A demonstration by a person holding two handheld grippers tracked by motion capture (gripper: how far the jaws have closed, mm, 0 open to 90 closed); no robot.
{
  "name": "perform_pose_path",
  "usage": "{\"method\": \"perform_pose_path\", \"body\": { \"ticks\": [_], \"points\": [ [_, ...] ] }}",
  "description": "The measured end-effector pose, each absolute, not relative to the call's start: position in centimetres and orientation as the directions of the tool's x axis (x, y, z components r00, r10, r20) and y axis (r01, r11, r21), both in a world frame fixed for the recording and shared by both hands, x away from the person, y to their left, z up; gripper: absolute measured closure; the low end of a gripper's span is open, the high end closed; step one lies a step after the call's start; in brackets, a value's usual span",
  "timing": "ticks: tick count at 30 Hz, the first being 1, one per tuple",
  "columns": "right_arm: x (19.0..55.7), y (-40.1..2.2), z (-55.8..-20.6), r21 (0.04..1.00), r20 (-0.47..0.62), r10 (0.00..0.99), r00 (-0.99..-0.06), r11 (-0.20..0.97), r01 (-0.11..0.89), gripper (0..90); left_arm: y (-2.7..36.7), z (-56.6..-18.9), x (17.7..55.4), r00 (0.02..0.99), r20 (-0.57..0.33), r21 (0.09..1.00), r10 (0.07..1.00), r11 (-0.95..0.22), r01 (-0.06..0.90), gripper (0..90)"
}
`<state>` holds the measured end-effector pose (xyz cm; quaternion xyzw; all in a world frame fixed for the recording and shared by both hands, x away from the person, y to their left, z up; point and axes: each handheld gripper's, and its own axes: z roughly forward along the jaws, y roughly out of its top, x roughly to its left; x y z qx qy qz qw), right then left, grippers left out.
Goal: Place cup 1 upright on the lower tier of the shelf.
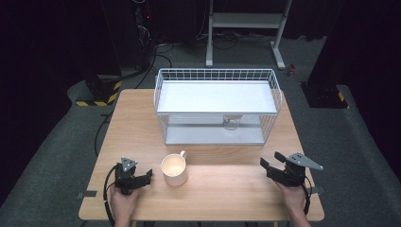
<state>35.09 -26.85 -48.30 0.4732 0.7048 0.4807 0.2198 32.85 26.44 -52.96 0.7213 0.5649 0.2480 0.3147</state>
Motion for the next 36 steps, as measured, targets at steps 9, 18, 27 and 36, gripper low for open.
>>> {"method": "perform_pose_path", "body": {
  "ticks": [9, 18, 27, 36],
  "points": [
    [34.6, -26.9, -49.3, 0.875, 0.108, 0.887, -0.448, 0.129, 0.467, 29.7, 26.4, -53.0, 32.8, 0.239, 0.003, 0.734, 0.971, -0.165, 0.659, 15.2],
    [34.5, -27.0, -50.2, 0.856, 0.069, 0.896, -0.439, 0.173, 0.487, 30.2, 26.4, -53.0, 32.8, 0.238, 0.004, 0.734, 0.971, -0.165, 0.659, 15.2],
    [34.7, -27.3, -51.0, 0.828, 0.041, 0.909, -0.415, 0.201, 0.523, 30.3, 26.4, -53.0, 32.8, 0.238, 0.003, 0.734, 0.971, -0.164, 0.659, 15.2],
    [35.4, -27.0, -51.8, 0.782, -0.026, 0.907, -0.421, 0.281, 0.556, 28.9, 26.4, -53.0, 32.8, 0.239, 0.004, 0.734, 0.971, -0.165, 0.659, 15.2]
  ]
}}
